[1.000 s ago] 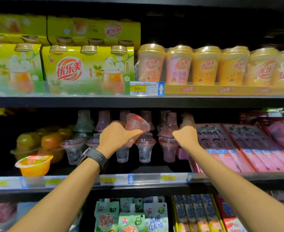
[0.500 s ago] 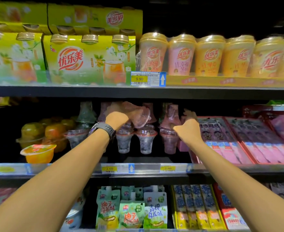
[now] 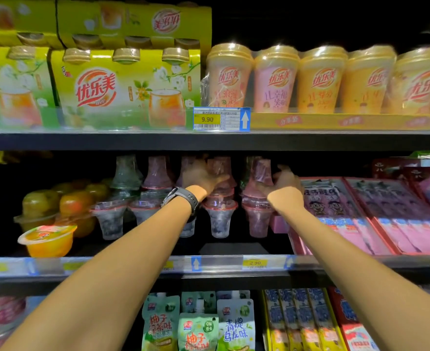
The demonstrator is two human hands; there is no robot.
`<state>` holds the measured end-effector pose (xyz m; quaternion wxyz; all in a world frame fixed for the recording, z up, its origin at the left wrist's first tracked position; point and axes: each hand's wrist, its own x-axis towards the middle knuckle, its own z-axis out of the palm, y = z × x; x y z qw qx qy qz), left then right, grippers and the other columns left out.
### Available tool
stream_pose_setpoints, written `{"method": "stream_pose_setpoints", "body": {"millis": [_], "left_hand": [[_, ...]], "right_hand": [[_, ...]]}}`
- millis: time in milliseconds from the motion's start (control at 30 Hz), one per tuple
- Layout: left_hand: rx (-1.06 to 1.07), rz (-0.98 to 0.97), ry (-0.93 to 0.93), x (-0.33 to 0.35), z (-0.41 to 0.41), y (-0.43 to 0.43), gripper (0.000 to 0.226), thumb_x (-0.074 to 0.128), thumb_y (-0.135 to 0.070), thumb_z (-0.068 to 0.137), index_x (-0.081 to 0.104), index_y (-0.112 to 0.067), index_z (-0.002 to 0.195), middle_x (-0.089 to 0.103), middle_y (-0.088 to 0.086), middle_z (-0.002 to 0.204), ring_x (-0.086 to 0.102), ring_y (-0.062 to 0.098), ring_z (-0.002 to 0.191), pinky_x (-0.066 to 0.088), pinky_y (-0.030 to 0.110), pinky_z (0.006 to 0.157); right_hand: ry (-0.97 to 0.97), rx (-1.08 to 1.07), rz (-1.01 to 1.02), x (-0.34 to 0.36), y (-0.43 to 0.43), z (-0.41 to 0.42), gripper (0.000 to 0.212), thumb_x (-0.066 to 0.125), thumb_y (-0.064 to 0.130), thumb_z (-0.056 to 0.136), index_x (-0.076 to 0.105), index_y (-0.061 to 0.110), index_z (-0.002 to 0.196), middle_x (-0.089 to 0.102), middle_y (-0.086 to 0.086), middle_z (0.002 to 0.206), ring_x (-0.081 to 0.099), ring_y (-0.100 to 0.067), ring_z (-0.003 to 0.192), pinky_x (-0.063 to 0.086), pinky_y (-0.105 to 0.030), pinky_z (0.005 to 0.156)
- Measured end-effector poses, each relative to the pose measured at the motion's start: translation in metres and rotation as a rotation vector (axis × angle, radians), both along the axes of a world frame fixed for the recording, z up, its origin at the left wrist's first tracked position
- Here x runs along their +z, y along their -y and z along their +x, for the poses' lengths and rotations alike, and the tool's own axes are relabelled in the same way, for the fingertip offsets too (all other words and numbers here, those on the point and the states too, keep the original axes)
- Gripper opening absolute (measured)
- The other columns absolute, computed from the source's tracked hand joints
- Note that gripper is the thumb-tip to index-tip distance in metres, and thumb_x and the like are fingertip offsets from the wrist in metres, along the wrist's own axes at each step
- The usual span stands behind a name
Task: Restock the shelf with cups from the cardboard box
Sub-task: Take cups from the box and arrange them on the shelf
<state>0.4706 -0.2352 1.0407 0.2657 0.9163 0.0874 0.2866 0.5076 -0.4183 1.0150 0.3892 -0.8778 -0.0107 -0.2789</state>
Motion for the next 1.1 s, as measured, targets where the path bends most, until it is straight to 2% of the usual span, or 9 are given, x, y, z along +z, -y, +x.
{"method": "stream_pose_setpoints", "body": {"millis": [67, 100, 233, 433, 600, 700, 867, 967, 1100], "left_hand": [[-0.001, -0.039, -0.015, -0.002, 0.006, -0.001, 0.061, 0.07, -0.062, 0.077, 0.059, -0.008, 0.103, 0.067, 0.013, 0.099, 0.065, 0.032, 0.099, 0.047, 0.032, 0.073], [-0.018, -0.061, -0.009, -0.003, 0.007, -0.001, 0.06, 0.071, -0.062, 0.076, 0.059, -0.008, 0.101, 0.066, 0.013, 0.095, 0.065, 0.031, 0.098, 0.047, 0.032, 0.072], [-0.107, -0.149, 0.068, -0.006, 0.006, 0.004, 0.069, 0.075, -0.052, 0.078, 0.056, -0.012, 0.13, 0.066, 0.011, 0.118, 0.062, 0.029, 0.108, 0.05, 0.032, 0.087], [-0.124, -0.143, 0.091, -0.011, 0.012, 0.004, 0.072, 0.075, -0.05, 0.08, 0.051, -0.012, 0.137, 0.063, 0.013, 0.126, 0.061, 0.031, 0.114, 0.051, 0.036, 0.093], [-0.068, -0.099, 0.019, -0.015, 0.016, 0.002, 0.062, 0.072, -0.057, 0.079, 0.06, -0.005, 0.111, 0.068, 0.017, 0.106, 0.064, 0.034, 0.101, 0.051, 0.037, 0.079], [-0.059, -0.069, 0.019, -0.016, 0.016, 0.001, 0.058, 0.071, -0.056, 0.079, 0.06, -0.005, 0.104, 0.068, 0.018, 0.105, 0.064, 0.034, 0.099, 0.048, 0.034, 0.073], [-0.12, -0.085, 0.04, -0.017, 0.02, -0.005, 0.067, 0.068, -0.067, 0.074, 0.061, -0.015, 0.115, 0.071, 0.008, 0.107, 0.066, 0.03, 0.099, 0.054, 0.04, 0.086], [-0.133, -0.179, 0.058, -0.014, 0.021, -0.008, 0.07, 0.05, -0.079, 0.078, 0.063, -0.019, 0.112, 0.07, 0.003, 0.108, 0.065, 0.028, 0.101, 0.051, 0.036, 0.091], [-0.214, -0.263, 0.15, 0.003, 0.026, -0.016, 0.053, 0.041, -0.063, 0.095, 0.06, -0.02, 0.118, 0.063, 0.006, 0.118, 0.057, 0.026, 0.112, 0.04, 0.031, 0.099]], "right_hand": [[-0.018, -0.043, -0.058, 0.003, -0.003, 0.003, 0.061, 0.075, 0.051, 0.074, 0.06, 0.006, 0.113, 0.062, -0.019, 0.119, 0.048, -0.034, 0.123, 0.038, -0.045, 0.102], [-0.02, -0.047, -0.063, 0.003, -0.004, 0.004, 0.057, 0.074, 0.05, 0.076, 0.062, 0.006, 0.11, 0.062, -0.019, 0.118, 0.044, -0.033, 0.126, 0.035, -0.045, 0.104], [-0.001, -0.047, -0.045, 0.001, -0.005, 0.007, 0.053, 0.074, 0.048, 0.077, 0.064, 0.013, 0.115, 0.063, -0.016, 0.119, 0.039, -0.032, 0.129, 0.031, -0.045, 0.107], [-0.01, -0.037, -0.06, 0.002, -0.004, 0.005, 0.049, 0.073, 0.045, 0.079, 0.063, 0.011, 0.113, 0.061, -0.017, 0.121, 0.039, -0.032, 0.128, 0.03, -0.045, 0.106], [-0.002, 0.014, 0.024, 0.003, -0.002, 0.004, 0.055, 0.073, 0.048, 0.075, 0.064, 0.014, 0.117, 0.064, -0.013, 0.12, 0.045, -0.033, 0.126, 0.035, -0.048, 0.107], [0.09, 0.033, 0.162, 0.007, 0.004, 0.006, 0.06, 0.063, 0.052, 0.067, 0.07, 0.012, 0.11, 0.068, -0.014, 0.113, 0.056, -0.034, 0.115, 0.045, -0.045, 0.098], [0.123, 0.086, 0.288, 0.023, 0.021, 0.013, 0.039, 0.067, 0.038, 0.083, 0.067, 0.008, 0.109, 0.065, -0.016, 0.118, 0.058, -0.033, 0.114, 0.045, -0.037, 0.097], [0.155, 0.092, 0.293, 0.028, 0.027, 0.018, 0.032, 0.065, 0.031, 0.087, 0.068, 0.008, 0.108, 0.067, -0.015, 0.115, 0.061, -0.033, 0.11, 0.045, -0.031, 0.09], [0.168, 0.14, 0.244, 0.034, 0.031, 0.026, 0.027, 0.061, 0.024, 0.091, 0.067, 0.005, 0.11, 0.067, -0.016, 0.118, 0.058, -0.034, 0.114, 0.044, -0.032, 0.094]]}}
